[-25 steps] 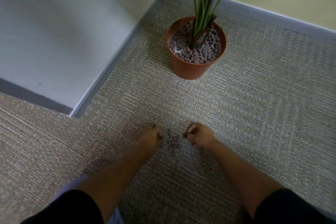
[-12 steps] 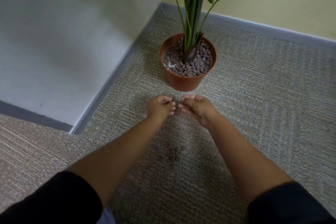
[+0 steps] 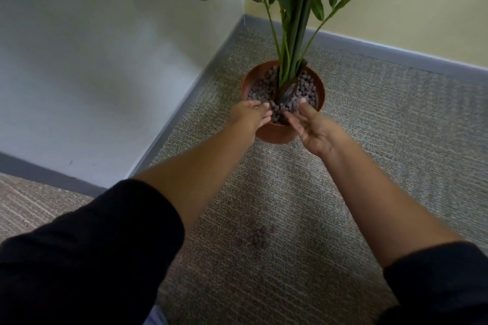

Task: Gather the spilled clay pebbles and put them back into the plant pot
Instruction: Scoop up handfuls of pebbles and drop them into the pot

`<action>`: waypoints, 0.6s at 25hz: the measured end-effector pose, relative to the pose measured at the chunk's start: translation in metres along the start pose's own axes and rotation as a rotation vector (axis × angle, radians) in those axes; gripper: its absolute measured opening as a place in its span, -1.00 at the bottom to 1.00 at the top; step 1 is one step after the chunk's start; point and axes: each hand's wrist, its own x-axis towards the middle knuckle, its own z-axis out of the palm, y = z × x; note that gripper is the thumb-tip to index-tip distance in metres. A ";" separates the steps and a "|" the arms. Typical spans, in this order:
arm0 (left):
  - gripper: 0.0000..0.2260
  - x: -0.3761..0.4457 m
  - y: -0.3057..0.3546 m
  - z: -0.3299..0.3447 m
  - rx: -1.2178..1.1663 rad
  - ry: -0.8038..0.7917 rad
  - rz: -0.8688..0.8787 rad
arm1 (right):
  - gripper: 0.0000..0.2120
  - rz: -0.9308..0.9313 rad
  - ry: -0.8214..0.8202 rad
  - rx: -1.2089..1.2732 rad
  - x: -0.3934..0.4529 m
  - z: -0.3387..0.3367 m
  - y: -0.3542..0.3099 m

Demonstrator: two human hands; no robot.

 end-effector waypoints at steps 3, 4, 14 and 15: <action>-0.65 0.000 0.001 0.000 -0.050 0.007 0.028 | -0.68 -0.001 -0.009 -0.062 0.003 -0.003 0.003; -0.67 -0.002 -0.004 -0.003 -0.007 0.050 0.118 | -0.75 0.000 -0.014 -0.076 0.002 -0.006 0.006; -0.40 -0.043 -0.148 -0.103 1.338 -0.342 -0.035 | -0.83 0.304 -0.107 -1.182 -0.026 -0.114 0.103; -0.23 -0.050 -0.162 -0.113 1.423 -0.430 -0.131 | -0.86 0.347 -0.208 -1.248 -0.032 -0.122 0.117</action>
